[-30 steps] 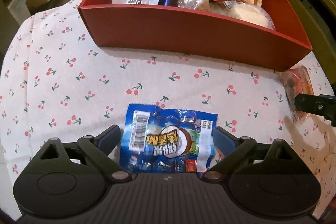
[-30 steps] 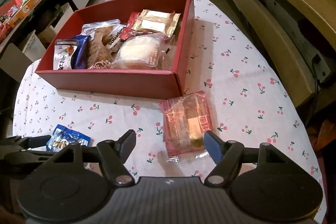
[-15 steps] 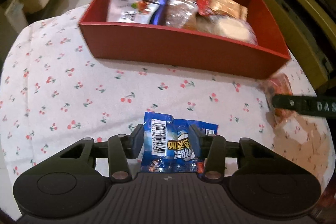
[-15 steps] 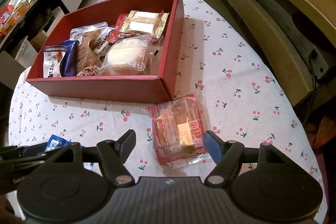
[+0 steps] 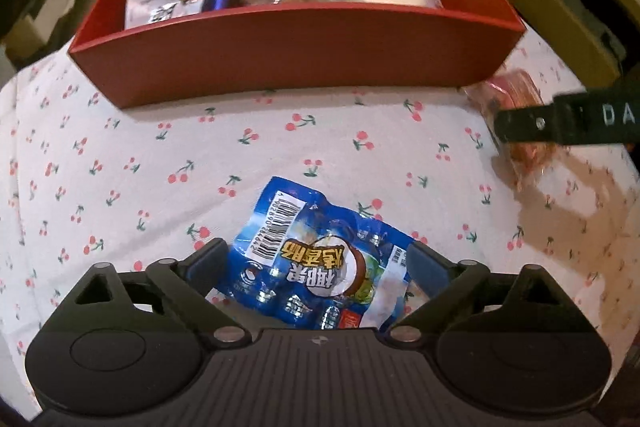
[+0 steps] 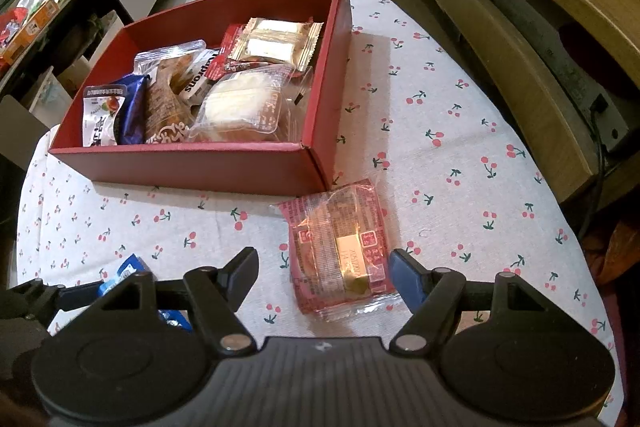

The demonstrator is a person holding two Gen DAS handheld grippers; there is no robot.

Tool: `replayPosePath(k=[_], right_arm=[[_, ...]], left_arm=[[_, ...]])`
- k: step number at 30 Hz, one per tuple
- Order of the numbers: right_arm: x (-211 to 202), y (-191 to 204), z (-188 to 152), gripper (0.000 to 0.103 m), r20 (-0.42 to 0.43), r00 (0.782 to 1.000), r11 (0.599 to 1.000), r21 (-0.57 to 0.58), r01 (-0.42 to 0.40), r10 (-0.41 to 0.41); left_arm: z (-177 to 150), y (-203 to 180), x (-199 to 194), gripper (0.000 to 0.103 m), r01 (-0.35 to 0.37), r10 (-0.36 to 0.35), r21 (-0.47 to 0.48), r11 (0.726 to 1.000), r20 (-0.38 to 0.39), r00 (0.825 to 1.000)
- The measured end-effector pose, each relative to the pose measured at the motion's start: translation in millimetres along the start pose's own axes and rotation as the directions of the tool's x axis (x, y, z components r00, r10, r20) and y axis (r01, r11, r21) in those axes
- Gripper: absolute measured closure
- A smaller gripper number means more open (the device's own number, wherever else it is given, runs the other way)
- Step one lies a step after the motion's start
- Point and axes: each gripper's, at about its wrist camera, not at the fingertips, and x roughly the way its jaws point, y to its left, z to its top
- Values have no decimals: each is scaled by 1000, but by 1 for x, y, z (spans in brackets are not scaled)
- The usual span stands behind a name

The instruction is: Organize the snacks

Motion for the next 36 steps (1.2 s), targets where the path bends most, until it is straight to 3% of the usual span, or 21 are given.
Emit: replayPosePath(k=[7, 16, 26, 31, 36], right_arm=[[-3, -3, 0, 25, 7, 1000, 1000, 11, -15, 15], [-4, -1, 0, 25, 4, 1000, 1000, 6, -23, 23], [5, -7, 3, 25, -16, 1000, 1000, 21, -4, 5], [10, -14, 4, 23, -28, 1000, 999, 42, 4, -2], [25, -8, 7, 17, -46, 999, 999, 31, 8, -7]], left_arm=[[2, -3, -4, 5, 37, -37, 63, 997, -10, 999], [-2, -17, 3, 2, 15, -12, 147, 989, -22, 1000], [9, -18, 4, 10, 11, -12, 95, 995, 18, 1000], [8, -17, -9, 22, 31, -34, 62, 998, 47, 998], [11, -11, -7, 22, 42, -44, 51, 998, 50, 998]])
